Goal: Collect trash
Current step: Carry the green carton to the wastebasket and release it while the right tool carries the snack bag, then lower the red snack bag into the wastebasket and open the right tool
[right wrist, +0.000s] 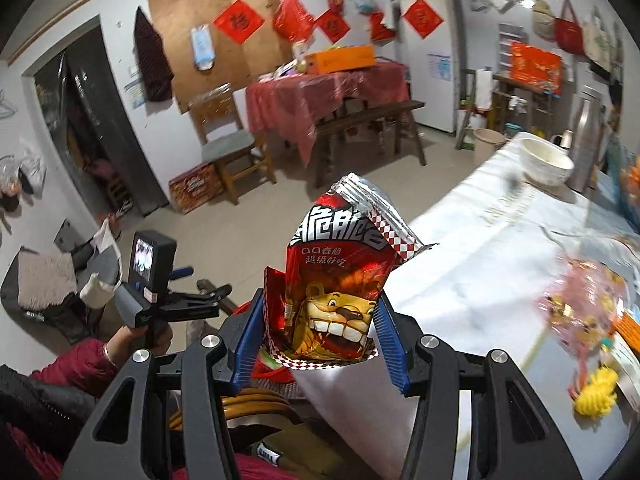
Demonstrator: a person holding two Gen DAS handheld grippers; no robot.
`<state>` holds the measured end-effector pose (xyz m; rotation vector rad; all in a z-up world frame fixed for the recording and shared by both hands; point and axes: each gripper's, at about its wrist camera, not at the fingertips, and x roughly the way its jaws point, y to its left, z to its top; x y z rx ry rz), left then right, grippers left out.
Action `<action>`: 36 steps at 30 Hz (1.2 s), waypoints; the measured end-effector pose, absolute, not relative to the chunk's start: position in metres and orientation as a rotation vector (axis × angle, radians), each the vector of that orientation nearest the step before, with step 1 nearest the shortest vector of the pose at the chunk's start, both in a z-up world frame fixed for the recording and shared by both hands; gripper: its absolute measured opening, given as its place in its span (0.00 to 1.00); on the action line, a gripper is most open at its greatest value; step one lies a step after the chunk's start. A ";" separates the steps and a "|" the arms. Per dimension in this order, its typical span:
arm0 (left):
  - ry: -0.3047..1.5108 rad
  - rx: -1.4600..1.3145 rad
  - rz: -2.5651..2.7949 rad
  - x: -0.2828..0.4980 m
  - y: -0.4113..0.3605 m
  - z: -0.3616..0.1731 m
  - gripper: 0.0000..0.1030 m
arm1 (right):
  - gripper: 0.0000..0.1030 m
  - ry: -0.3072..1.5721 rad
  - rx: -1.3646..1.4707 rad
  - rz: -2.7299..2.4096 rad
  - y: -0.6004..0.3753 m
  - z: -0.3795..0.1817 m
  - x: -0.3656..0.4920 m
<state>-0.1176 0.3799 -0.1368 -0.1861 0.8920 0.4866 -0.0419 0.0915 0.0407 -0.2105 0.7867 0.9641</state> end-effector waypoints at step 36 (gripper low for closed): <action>0.901 -0.320 0.712 -0.211 0.474 -0.147 0.93 | 0.51 0.960 -0.543 1.235 0.310 -0.012 -0.096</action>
